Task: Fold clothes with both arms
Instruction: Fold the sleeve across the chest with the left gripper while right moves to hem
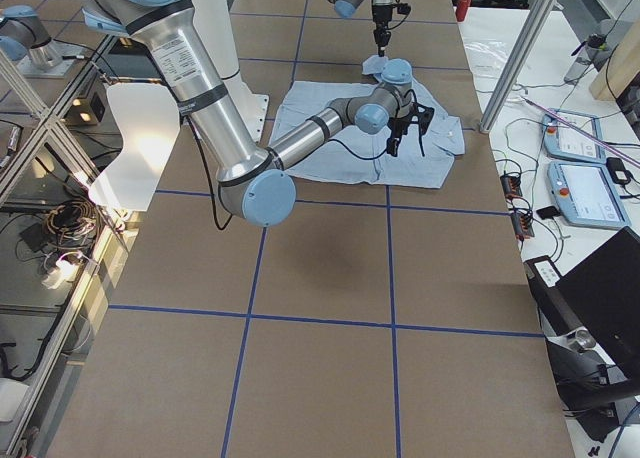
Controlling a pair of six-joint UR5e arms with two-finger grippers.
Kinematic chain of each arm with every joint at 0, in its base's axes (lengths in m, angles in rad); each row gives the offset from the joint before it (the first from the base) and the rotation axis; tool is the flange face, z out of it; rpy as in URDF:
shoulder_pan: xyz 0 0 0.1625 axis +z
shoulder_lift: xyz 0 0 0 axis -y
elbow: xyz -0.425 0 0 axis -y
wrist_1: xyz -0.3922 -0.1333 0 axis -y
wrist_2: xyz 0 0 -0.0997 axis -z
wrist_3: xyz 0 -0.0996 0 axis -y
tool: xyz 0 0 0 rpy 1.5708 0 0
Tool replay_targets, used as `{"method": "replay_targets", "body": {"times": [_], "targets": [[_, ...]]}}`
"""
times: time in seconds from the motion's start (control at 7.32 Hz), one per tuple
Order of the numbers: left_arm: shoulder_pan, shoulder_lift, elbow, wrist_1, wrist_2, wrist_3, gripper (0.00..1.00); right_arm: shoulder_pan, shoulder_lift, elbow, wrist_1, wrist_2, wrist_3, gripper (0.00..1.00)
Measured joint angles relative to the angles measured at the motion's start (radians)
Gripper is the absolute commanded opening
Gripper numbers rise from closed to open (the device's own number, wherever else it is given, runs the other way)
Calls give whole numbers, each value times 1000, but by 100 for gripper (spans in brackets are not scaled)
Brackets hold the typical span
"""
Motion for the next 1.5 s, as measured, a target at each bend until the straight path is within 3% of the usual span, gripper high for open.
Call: {"method": "replay_targets", "body": {"times": [0.41, 0.68, 0.82, 0.96, 1.09, 1.37, 1.5], "targets": [[128, -271, 144, -8, 151, -170, 0, 75, -82, -3, 0, 2, -183, 100], [189, -377, 230, -14, 222, -205, 0, 85, -95, -4, 1, 2, -208, 100], [214, -401, 250, -20, 250, -209, 22, 86, -98, -4, 1, 2, -211, 100], [231, -423, 274, -31, 271, -211, 56, 86, -100, -4, 1, 2, -211, 100], [244, -439, 294, -41, 285, -210, 67, 86, -102, -1, 1, 3, -209, 100], [256, -453, 290, -49, 303, -213, 67, 83, -109, 15, 1, 21, -197, 100], [256, -423, 238, -45, 303, -212, 65, 68, -118, 34, 2, 44, -184, 100]]}}
